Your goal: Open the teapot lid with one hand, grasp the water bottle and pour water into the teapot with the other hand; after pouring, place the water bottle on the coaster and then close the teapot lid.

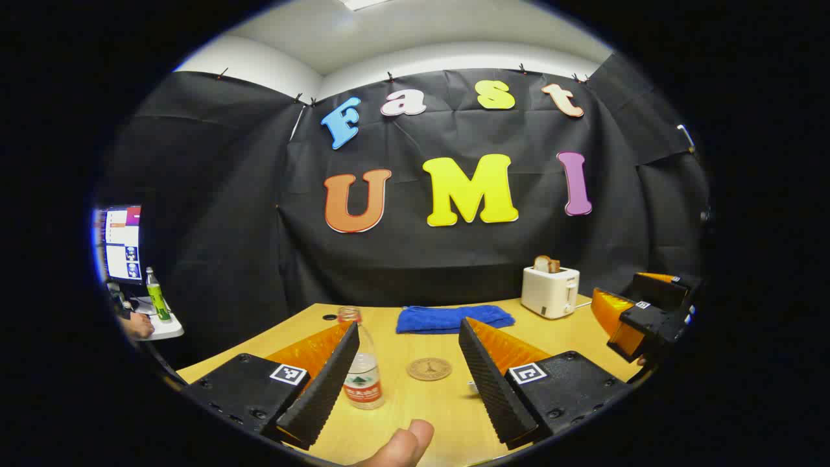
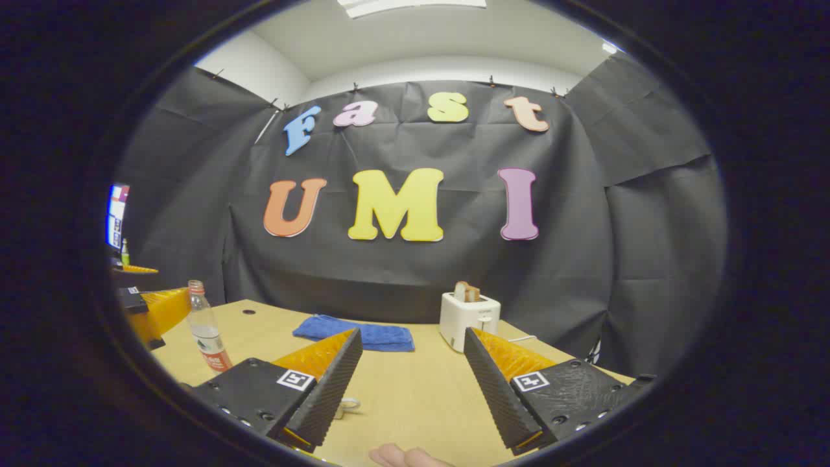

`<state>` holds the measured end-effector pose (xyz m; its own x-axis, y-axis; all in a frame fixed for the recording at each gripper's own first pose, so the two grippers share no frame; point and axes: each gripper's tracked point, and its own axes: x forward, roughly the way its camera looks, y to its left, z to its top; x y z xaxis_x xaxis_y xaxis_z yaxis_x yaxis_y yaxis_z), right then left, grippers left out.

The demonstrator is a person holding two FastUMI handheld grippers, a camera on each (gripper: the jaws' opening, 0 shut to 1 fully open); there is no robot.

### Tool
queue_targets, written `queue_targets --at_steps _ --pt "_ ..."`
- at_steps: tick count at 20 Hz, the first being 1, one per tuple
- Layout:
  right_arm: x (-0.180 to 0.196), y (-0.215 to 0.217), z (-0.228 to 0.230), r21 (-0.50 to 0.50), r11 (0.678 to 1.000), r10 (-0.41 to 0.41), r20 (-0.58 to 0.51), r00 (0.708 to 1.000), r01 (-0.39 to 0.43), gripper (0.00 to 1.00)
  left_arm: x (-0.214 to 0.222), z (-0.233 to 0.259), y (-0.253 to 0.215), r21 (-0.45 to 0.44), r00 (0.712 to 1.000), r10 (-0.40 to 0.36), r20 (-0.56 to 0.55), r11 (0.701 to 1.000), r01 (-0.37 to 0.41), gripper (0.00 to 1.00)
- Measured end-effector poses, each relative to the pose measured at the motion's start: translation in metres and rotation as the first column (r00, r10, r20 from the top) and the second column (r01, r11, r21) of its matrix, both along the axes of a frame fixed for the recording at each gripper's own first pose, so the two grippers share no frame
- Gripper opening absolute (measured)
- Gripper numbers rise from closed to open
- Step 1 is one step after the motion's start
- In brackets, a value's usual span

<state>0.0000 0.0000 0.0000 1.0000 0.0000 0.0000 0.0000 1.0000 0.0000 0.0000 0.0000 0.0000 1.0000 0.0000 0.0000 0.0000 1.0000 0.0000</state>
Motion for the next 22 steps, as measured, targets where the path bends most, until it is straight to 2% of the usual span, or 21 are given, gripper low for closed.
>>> queue_targets --at_steps 1,3,5,11,12,22 --pt "0.002 0.003 -0.005 0.002 1.0 0.0 -0.016 1.0 0.0 0.95 0.003 -0.006 0.012 -0.003 1.0 0.013 -0.007 1.0 -0.013 0.97" --pt "0.006 0.015 -0.017 0.021 0.999 0.031 -0.053 0.998 -0.03 0.98 0.006 -0.017 0.028 -0.02 0.999 0.032 -0.018 0.999 -0.033 0.97" --pt "0.007 0.015 -0.023 0.038 0.998 0.052 -0.078 0.996 -0.049 0.95 0.007 -0.025 0.033 -0.028 1.0 0.014 -0.021 1.0 -0.014 0.97" --pt "0.008 0.006 -0.033 0.009 1.0 0.031 -0.101 0.994 -0.03 0.95 0.011 -0.04 0.047 0.039 0.998 0.04 -0.049 0.998 -0.038 0.97" --pt "0.008 0.007 -0.034 0.001 0.999 0.032 -0.099 0.995 -0.032 0.97 0.011 -0.042 0.046 0.04 0.998 0.038 -0.055 0.999 -0.036 0.97" --pt "0.007 0.012 -0.039 -0.027 0.999 0.042 -0.106 0.993 -0.045 0.95 0.009 -0.044 0.046 0.032 0.997 0.046 -0.065 0.998 -0.044 0.98"
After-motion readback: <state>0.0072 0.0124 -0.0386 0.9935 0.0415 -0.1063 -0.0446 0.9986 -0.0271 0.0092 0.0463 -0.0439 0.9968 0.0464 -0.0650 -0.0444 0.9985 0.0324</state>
